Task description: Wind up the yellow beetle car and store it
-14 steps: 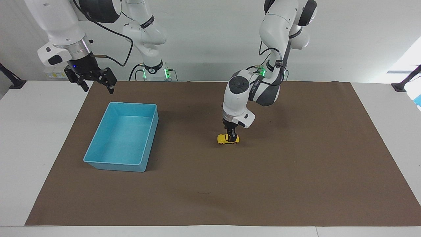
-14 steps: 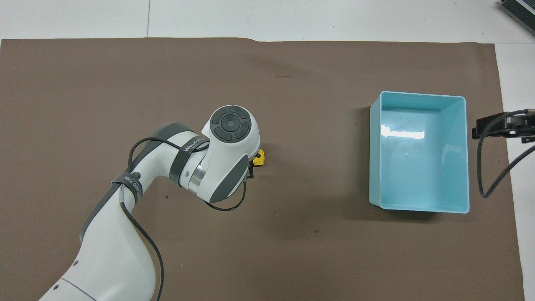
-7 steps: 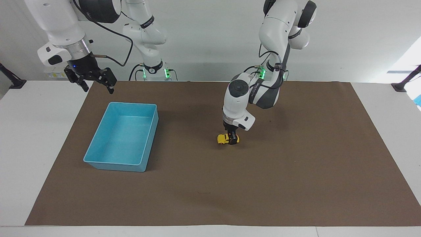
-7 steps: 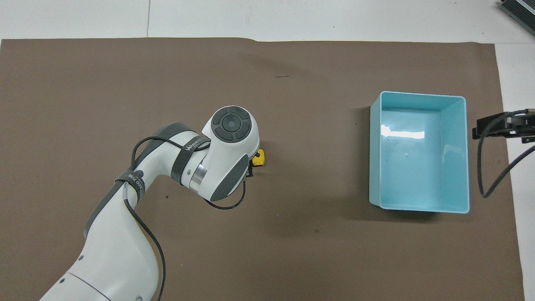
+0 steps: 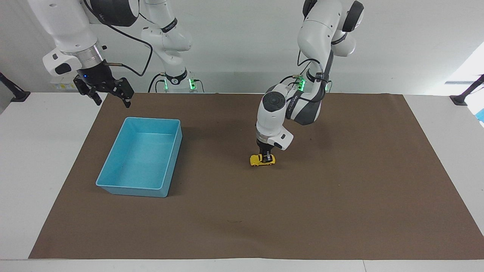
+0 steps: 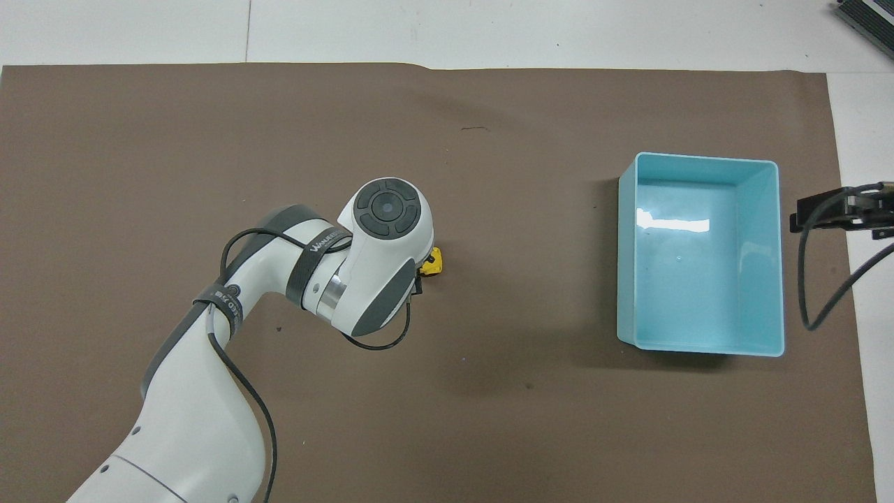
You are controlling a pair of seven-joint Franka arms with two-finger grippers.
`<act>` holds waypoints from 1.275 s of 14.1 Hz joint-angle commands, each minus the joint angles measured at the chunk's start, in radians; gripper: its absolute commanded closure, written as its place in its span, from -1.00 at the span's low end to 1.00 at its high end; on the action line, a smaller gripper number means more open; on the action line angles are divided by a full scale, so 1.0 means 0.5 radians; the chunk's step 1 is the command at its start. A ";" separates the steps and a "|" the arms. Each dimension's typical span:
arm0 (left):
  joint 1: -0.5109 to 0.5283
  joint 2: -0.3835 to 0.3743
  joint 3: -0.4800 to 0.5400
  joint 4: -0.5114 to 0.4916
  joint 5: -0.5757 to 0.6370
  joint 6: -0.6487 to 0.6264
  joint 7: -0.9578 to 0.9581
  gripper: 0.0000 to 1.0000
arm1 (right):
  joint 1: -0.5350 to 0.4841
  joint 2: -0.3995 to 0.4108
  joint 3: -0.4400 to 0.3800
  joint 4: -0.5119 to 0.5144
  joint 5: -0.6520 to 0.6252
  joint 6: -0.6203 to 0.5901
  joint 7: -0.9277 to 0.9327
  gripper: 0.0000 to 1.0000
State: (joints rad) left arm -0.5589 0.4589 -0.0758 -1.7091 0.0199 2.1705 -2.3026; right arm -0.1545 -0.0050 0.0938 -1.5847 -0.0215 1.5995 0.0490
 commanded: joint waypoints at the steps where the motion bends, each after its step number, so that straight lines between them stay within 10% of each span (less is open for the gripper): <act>1: -0.020 0.006 0.026 -0.061 0.067 0.083 -0.015 1.00 | -0.025 -0.042 0.006 -0.046 0.040 0.007 -0.024 -1.00; 18: 0.237 -0.040 0.044 -0.273 0.200 0.089 0.101 1.00 | -0.031 -0.042 0.006 -0.046 0.040 0.007 -0.024 -1.00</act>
State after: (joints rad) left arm -0.4815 0.3895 -0.0645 -1.8103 0.0633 2.1573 -2.2612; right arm -0.1568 -0.0050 0.0937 -1.5847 -0.0214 1.5995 0.0490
